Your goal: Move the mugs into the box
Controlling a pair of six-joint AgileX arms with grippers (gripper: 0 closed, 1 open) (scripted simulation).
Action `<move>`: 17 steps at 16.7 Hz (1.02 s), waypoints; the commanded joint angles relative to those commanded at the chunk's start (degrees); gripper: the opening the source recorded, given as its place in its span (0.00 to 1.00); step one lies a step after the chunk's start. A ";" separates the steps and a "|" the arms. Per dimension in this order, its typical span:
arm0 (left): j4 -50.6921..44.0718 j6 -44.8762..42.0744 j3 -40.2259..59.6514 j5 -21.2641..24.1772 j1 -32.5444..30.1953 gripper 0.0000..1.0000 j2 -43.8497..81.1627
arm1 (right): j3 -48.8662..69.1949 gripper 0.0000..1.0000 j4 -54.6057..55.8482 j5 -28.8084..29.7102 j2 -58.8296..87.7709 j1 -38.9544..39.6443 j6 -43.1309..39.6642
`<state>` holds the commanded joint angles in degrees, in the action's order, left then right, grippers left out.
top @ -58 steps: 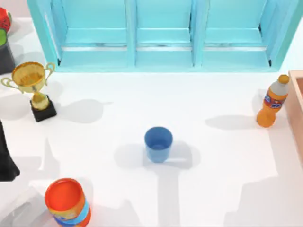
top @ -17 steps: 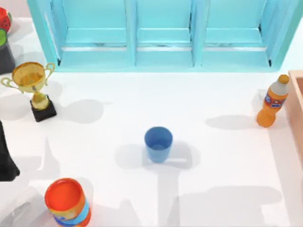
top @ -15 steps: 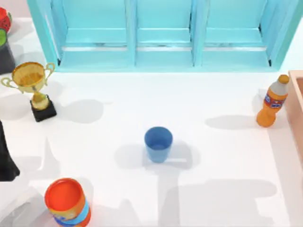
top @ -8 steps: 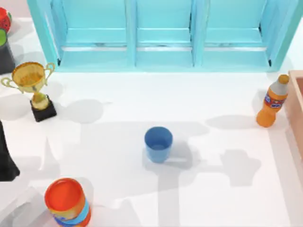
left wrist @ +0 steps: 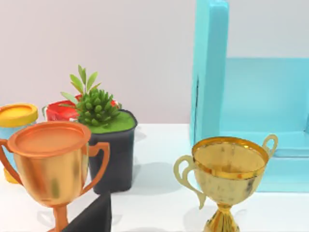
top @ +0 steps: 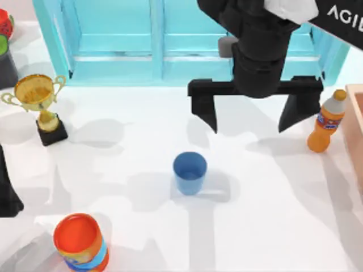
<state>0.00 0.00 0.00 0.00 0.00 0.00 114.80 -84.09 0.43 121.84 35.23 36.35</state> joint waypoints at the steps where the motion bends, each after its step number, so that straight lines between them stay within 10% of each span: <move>1: 0.00 0.00 0.00 0.00 0.00 1.00 0.00 | 1.67 1.00 0.62 -0.09 2.11 2.46 2.46; 17: 0.00 0.00 0.00 0.00 0.00 1.00 0.00 | -10.28 1.00 19.10 -0.24 7.35 6.22 6.24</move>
<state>0.00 0.00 0.00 0.00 0.00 0.00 104.53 -64.99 0.19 129.19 41.45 42.59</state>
